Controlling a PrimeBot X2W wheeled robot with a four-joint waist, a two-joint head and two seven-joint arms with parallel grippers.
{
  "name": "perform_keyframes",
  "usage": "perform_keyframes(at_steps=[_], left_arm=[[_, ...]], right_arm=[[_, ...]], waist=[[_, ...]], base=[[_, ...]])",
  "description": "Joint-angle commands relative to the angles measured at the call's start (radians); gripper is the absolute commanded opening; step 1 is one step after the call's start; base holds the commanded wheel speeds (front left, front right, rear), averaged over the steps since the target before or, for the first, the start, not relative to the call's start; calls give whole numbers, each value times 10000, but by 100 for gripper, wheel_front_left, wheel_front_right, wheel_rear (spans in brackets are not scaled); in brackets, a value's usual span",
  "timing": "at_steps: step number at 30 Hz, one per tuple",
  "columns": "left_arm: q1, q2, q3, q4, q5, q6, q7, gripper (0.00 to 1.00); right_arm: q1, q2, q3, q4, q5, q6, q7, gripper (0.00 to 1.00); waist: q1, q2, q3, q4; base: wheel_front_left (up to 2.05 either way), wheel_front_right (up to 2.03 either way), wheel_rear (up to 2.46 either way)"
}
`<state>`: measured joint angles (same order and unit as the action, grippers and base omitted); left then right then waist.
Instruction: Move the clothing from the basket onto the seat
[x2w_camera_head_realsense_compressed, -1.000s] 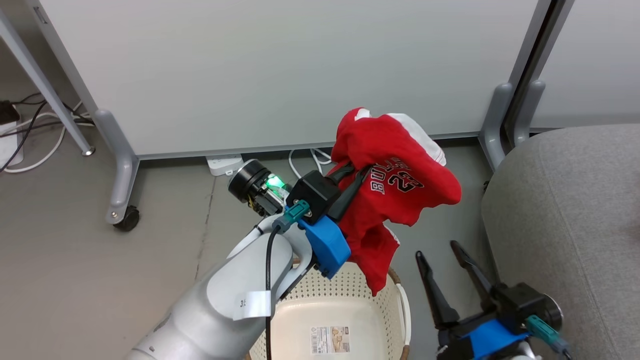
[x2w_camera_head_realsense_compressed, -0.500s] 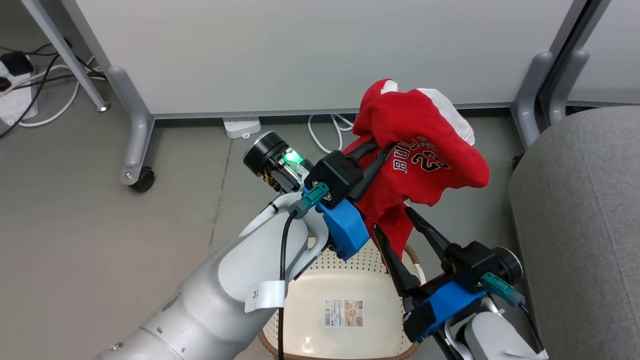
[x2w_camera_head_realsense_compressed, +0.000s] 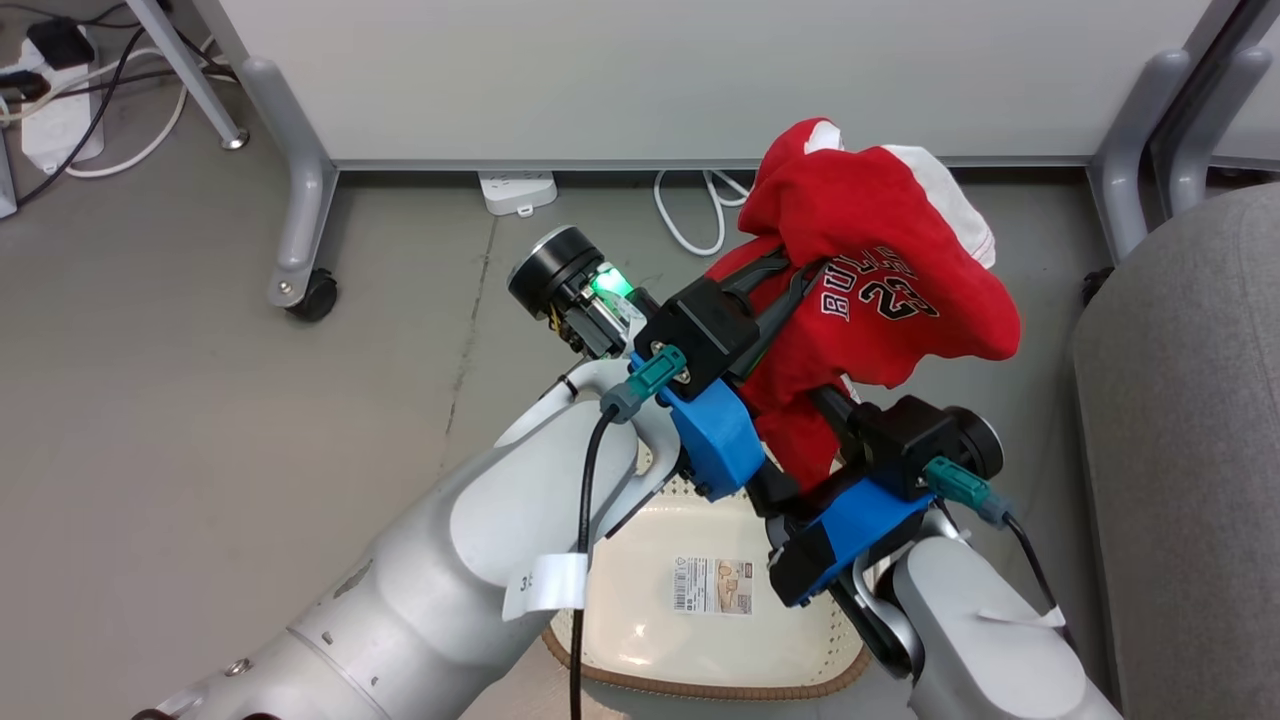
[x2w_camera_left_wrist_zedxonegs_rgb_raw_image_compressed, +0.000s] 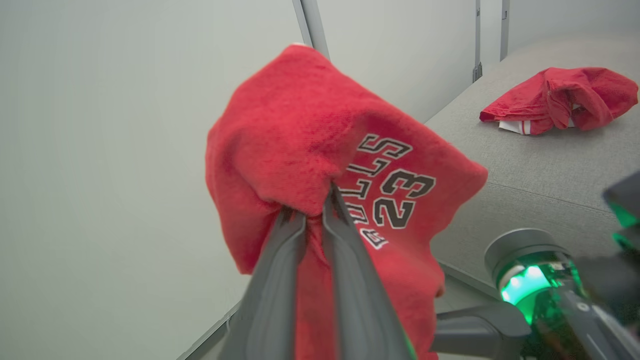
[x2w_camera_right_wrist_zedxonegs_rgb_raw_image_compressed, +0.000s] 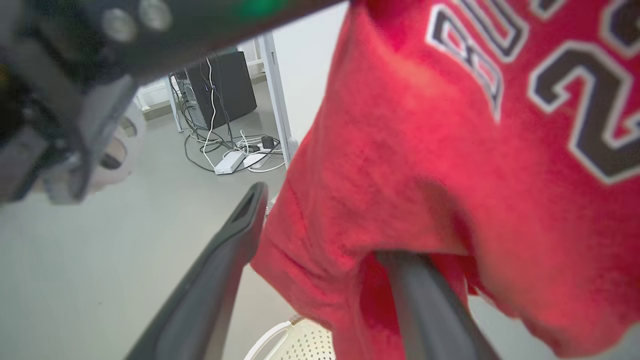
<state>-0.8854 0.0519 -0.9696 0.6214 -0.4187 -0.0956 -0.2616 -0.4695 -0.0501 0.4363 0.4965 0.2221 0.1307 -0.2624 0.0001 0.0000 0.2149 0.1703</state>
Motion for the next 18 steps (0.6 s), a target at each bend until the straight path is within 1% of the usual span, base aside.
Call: perform_keyframes(at_steps=[1, 8, 9, 10, 11, 18], left_arm=[[-134, -13, -5, -30, -27, 54, -50, 0], [-189, -20, -131, -150, -149, 126, -50, 0], [-200, -19, -153, -171, -170, 143, -50, 0], [-211, -19, -177, -184, -208, 162, -50, 0], [-222, -18, -201, -202, -220, 167, -50, 0], [-212, -18, -307, -280, -344, 249, -50, 0]], right_arm=[[-207, -8, 54, -37, 86, 1, -36, 100], [-646, -6, 206, -132, 410, 1, -38, 100], [-678, -6, 216, -108, 405, 1, -36, 85], [-701, -6, 217, -79, 386, 1, -38, 29], [-721, -6, 227, -57, 329, 1, -38, 0], [-810, -5, 197, -18, 304, 1, -38, 0]], waist=[[-1, 0, 74, 44], [-1, 0, 160, 68], [-1, 0, 158, 66], [-1, 0, 156, 66], [-1, 0, 153, 65], [-1, 0, 109, 63]], base=[[0, 0, 0], [0, 0, 0], [0, 0, 0], [0, 0, 0], [0, 0, 0], [0, 0, 0]])
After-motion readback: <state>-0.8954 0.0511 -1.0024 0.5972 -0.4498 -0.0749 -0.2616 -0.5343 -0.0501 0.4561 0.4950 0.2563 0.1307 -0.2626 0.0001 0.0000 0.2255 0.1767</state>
